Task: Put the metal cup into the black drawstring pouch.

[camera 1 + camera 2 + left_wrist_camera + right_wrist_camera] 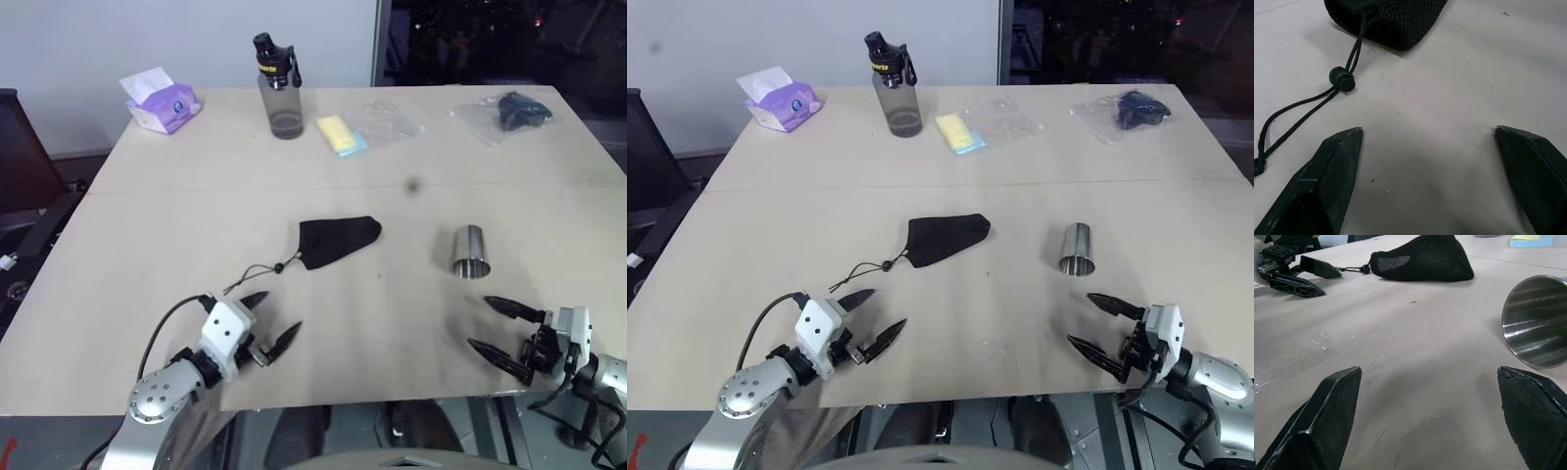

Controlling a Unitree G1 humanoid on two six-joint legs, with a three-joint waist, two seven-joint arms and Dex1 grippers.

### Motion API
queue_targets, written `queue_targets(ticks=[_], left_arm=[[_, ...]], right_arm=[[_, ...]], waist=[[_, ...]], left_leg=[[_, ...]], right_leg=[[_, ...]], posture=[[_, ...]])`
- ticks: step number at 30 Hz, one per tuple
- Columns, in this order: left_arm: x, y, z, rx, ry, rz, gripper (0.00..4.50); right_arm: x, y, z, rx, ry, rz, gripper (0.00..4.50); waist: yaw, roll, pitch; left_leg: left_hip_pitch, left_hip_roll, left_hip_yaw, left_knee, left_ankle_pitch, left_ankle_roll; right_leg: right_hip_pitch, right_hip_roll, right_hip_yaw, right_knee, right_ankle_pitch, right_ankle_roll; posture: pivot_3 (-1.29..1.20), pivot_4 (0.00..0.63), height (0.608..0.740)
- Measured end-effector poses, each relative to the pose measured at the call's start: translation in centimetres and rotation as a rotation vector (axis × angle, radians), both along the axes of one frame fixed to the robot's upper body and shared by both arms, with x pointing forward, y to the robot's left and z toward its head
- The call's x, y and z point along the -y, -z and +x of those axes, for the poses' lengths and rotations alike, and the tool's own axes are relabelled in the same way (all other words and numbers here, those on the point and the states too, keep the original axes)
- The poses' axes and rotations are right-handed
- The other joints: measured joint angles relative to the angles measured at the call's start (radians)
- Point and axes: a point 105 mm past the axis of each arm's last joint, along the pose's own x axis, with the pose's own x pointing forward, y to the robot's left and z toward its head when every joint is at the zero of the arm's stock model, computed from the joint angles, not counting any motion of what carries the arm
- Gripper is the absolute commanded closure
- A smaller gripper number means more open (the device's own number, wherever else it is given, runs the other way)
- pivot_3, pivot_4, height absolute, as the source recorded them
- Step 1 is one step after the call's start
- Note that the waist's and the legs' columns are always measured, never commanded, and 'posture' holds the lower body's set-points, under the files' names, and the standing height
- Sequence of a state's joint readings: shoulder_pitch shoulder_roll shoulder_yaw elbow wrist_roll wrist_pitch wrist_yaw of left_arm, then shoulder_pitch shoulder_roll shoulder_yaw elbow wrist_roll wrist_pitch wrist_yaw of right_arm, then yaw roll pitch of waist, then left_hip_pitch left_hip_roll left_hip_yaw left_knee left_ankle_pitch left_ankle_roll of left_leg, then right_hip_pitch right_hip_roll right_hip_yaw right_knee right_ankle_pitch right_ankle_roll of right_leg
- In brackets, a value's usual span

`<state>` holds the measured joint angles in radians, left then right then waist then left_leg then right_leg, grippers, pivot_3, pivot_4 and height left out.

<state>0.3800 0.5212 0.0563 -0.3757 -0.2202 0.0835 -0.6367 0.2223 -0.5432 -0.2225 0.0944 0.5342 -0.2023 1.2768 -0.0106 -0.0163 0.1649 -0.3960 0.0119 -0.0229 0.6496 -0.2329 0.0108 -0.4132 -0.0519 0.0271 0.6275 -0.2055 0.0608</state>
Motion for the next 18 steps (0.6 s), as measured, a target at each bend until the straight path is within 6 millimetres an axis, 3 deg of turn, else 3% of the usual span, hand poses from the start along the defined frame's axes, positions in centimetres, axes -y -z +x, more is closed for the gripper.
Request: queue_targets(ticks=[18], left_arm=[[0.01,-0.05,0.0,-0.017,0.015,-0.013,0.03]], right_arm=[[-0.12,0.32,-0.01,-0.003,0.009,0.019,0.0]], waist=[[0.0,0.0,0.0]], left_leg=[[0.0,0.0,0.0,0.0,0.0,0.0]], right_leg=[[0.0,0.0,0.0,0.0,0.0,0.0]], posture=[[0.0,0.15,0.74]])
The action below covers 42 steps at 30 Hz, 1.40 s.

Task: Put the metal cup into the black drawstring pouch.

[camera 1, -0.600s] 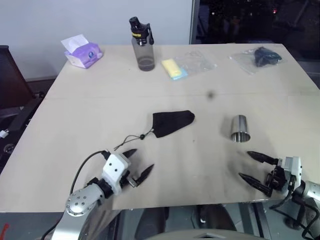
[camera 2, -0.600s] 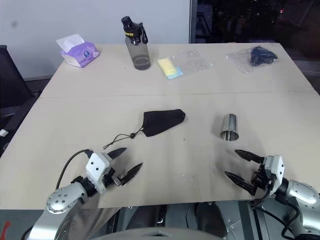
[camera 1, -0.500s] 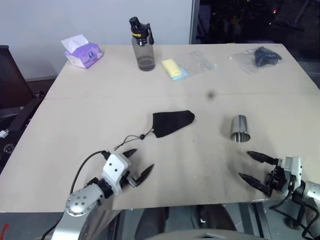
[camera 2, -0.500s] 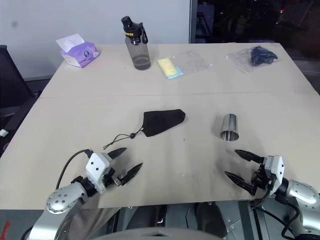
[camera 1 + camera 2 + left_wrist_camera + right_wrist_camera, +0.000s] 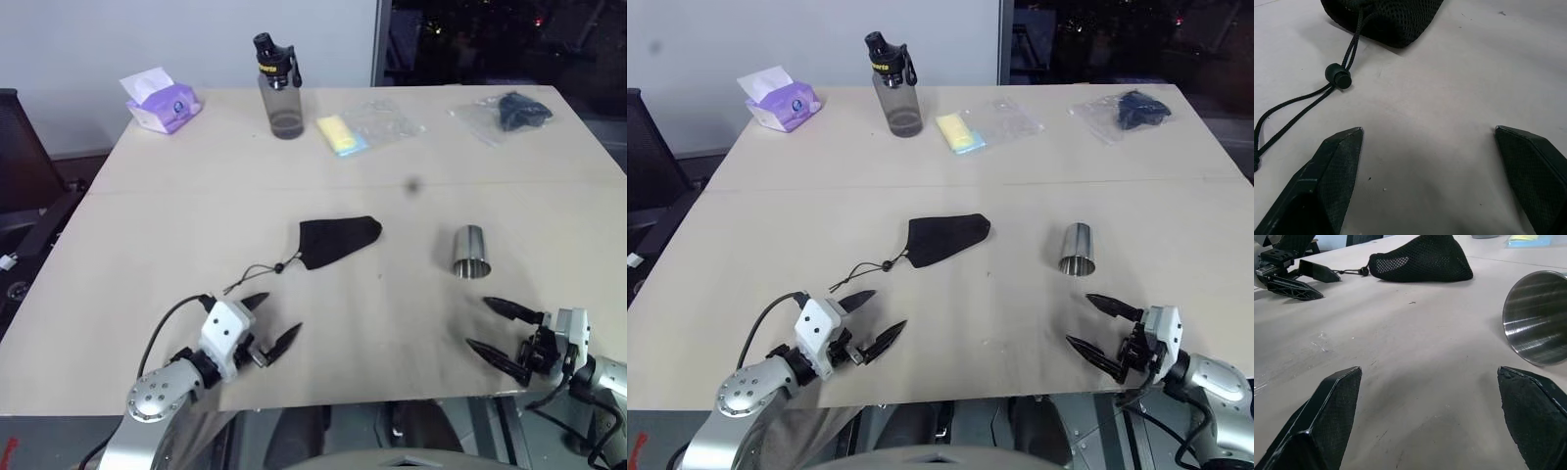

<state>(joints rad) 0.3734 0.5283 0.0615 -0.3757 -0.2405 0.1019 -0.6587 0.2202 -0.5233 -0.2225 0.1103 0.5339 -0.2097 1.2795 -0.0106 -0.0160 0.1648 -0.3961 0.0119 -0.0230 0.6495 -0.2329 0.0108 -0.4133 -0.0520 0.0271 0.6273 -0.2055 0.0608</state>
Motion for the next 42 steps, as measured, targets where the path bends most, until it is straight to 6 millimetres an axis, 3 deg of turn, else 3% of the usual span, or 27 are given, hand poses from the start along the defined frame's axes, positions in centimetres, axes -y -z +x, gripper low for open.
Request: queue_targets(ticks=[6,15,19,27,30,33,37,42], left_arm=[[-0.4,-1.3,1.0,0.044,-0.001,-0.034,0.03],[-3.8,-4.0,5.7,0.173,-0.027,0.086,0.03],[-4.1,-4.3,6.8,0.206,0.007,0.157,0.03],[-2.1,-5.8,9.4,0.412,0.215,0.461,0.03],[-1.3,-7.7,10.7,0.591,0.258,0.595,0.03],[-0.2,-8.6,10.5,0.732,0.344,0.693,0.03],[1.5,-8.2,9.3,0.846,0.465,0.737,0.03],[1.4,-8.6,8.7,0.948,0.546,0.839,0.03]], right_arm=[[0.0,0.1,0.0,-0.003,0.004,0.002,0.0],[-0.3,0.0,0.5,0.01,0.021,0.019,0.0],[-0.3,-0.1,0.7,0.015,0.03,0.022,0.0],[-0.5,0.2,0.6,0.009,0.067,0.034,0.0],[-0.5,0.1,0.5,0.014,0.075,0.033,0.0],[-0.5,0.1,0.5,0.017,0.084,0.033,0.0],[-0.4,0.1,0.6,0.017,0.1,0.033,0.0],[-0.5,0.0,0.6,0.023,0.104,0.038,0.0]], waist=[[0.002,0.0,0.0],[0.003,0.0,0.0],[0.002,0.0,0.0],[0.008,0.0,0.0],[0.01,0.0,0.0],[0.009,0.0,0.0],[0.01,0.0,0.0],[0.009,0.0,0.0]], left_leg=[[0.0,0.0,0.0,0.0,0.0,0.0],[-0.001,-0.002,0.0,0.0,0.0,0.0],[-0.001,-0.002,0.001,0.0,0.0,0.0],[-0.001,-0.003,0.0,0.0,0.0,0.0],[-0.001,-0.002,0.001,0.0,0.0,0.0],[-0.001,-0.002,0.002,0.0,0.0,0.0],[-0.001,-0.002,0.001,-0.001,0.0,0.0],[0.0,-0.002,0.002,0.0,0.0,0.0]], right_leg=[[0.0,0.0,-0.001,0.0,0.0,0.0],[0.0,0.001,-0.001,0.0,0.0,0.0],[0.0,0.001,-0.001,0.0,0.0,0.0],[0.0,0.002,-0.001,0.0,0.001,-0.001],[0.0,0.002,-0.001,0.0,0.003,-0.004],[0.0,0.001,0.0,0.0,0.003,-0.004],[0.0,0.001,0.0,0.0,0.003,-0.004],[0.0,0.002,0.0,0.0,0.003,-0.004]], posture=[[0.0,0.15,0.74],[0.0,0.15,0.74],[0.0,0.15,0.74],[0.0,0.15,0.74],[0.0,0.15,0.74],[0.0,0.15,0.74],[0.0,0.15,0.74],[0.0,0.15,0.74]])
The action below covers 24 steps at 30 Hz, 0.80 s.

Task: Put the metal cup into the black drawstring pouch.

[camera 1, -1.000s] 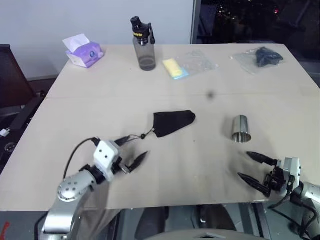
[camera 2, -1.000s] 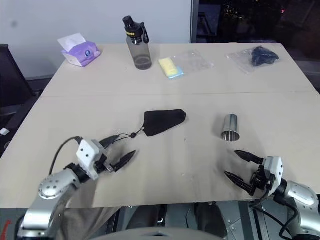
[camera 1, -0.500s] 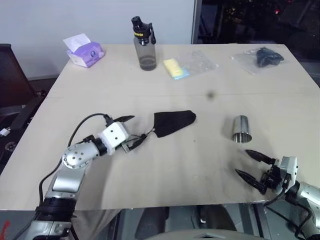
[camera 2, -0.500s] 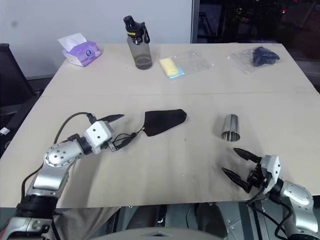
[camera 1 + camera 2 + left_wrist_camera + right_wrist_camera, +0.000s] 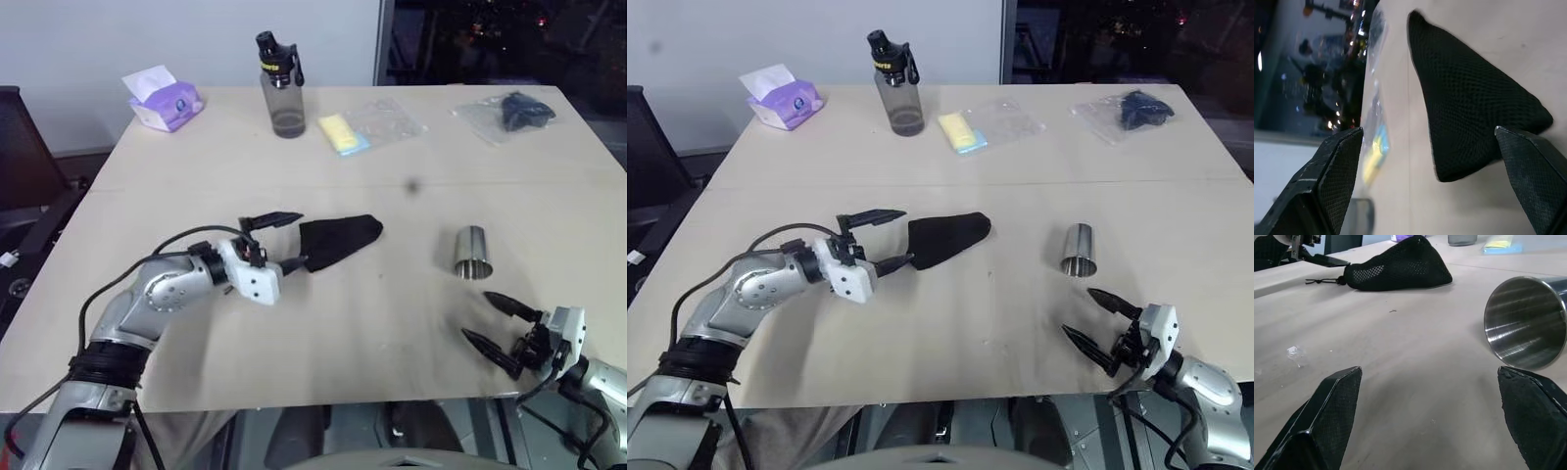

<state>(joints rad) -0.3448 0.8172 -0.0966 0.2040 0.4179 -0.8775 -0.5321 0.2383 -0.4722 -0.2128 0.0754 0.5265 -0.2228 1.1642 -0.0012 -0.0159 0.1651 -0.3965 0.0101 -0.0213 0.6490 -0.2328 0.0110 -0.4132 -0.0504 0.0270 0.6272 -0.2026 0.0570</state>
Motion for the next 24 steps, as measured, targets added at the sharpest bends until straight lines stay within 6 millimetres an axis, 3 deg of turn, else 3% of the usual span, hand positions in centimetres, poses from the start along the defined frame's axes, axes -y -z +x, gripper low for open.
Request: queue_targets(ticks=[5,12,24], left_arm=[[-0.7,-0.1,-0.7,0.107,0.056,0.071,0.03],[-1.2,1.3,-2.0,0.074,0.08,0.074,0.03],[0.4,1.3,0.4,0.171,0.13,0.122,0.03]], right_arm=[[0.0,-0.2,0.2,0.01,0.011,0.002,0.0],[-0.6,-1.7,0.2,0.05,-0.036,-0.015,0.0],[-1.6,-2.2,0.6,0.063,-0.055,0.002,0.0]], waist=[[0.0,0.0,0.0],[0.001,0.0,0.0],[0.014,0.0,0.0]], left_leg=[[0.0,0.0,0.001,0.0,0.0,0.0],[0.0,0.001,0.001,0.0,0.0,0.0],[0.0,-0.001,0.002,0.001,0.0,0.0]], right_leg=[[0.0,0.0,0.0,0.0,0.0,0.0],[0.0,-0.001,0.0,0.0,0.0,0.0],[0.0,0.0,0.0,0.0,0.003,0.004]], posture=[[0.0,0.15,0.74],[0.0,0.15,0.74],[0.0,0.15,0.74]])
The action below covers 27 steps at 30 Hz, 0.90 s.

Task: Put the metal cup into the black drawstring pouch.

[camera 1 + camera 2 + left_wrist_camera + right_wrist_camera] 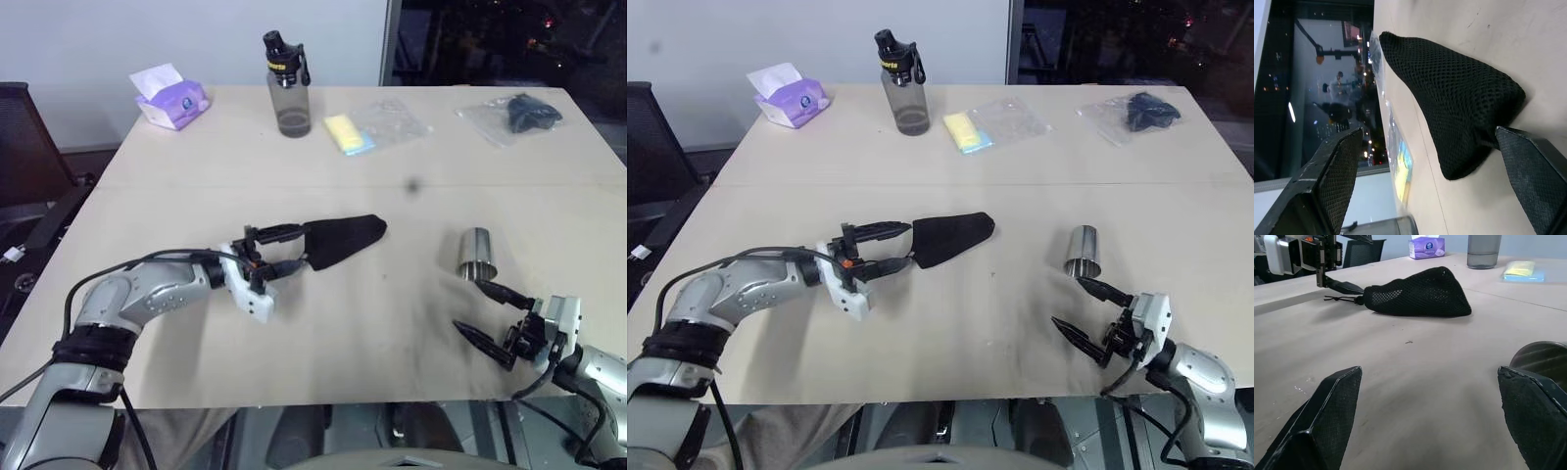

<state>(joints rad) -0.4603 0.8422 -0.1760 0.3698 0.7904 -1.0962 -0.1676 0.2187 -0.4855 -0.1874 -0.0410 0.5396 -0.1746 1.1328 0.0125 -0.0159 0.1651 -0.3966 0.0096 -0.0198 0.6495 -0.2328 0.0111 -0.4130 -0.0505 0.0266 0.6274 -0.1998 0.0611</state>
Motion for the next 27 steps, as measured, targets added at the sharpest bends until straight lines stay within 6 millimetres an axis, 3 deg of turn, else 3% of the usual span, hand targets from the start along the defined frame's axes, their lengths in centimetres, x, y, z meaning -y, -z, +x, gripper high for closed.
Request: queue_targets(ticks=[9,12,20,27], left_arm=[[1.4,0.7,-0.2,0.016,0.079,-0.004,0.03],[1.7,0.8,-0.2,0.033,0.101,-0.006,0.77],[1.8,1.7,0.1,0.013,0.104,0.016,4.49],[1.2,1.8,2.0,-0.111,-0.004,-0.083,4.49]], right_arm=[[0.9,-0.3,0.2,0.002,0.036,-0.012,0.0],[0.9,-0.2,0.2,-0.003,0.051,-0.001,0.0],[0.8,-0.3,0.3,0.001,0.067,0.008,0.0],[0.3,-1.3,0.8,0.045,0.068,0.003,0.0]], waist=[[0.0,0.0,0.0],[0.0,0.0,0.0],[0.0,0.0,0.0],[0.0,0.0,0.0]], left_leg=[[0.0,0.0,0.0,0.0,0.0,0.0],[0.0,0.0,0.0,0.0,0.0,0.0],[0.0,0.0,0.0,0.0,0.0,0.0],[0.0,0.0,0.001,0.001,0.0,0.0]], right_leg=[[0.0,0.0,0.0,0.0,0.0,0.0],[0.0,0.0,0.0,0.0,0.0,0.0],[0.0,0.0,0.0,0.001,0.0,0.0],[0.0,0.0,0.0,0.001,0.0,0.0]], posture=[[0.0,0.15,0.74],[0.0,0.15,0.74],[0.0,0.15,0.74],[0.0,0.15,0.74]])
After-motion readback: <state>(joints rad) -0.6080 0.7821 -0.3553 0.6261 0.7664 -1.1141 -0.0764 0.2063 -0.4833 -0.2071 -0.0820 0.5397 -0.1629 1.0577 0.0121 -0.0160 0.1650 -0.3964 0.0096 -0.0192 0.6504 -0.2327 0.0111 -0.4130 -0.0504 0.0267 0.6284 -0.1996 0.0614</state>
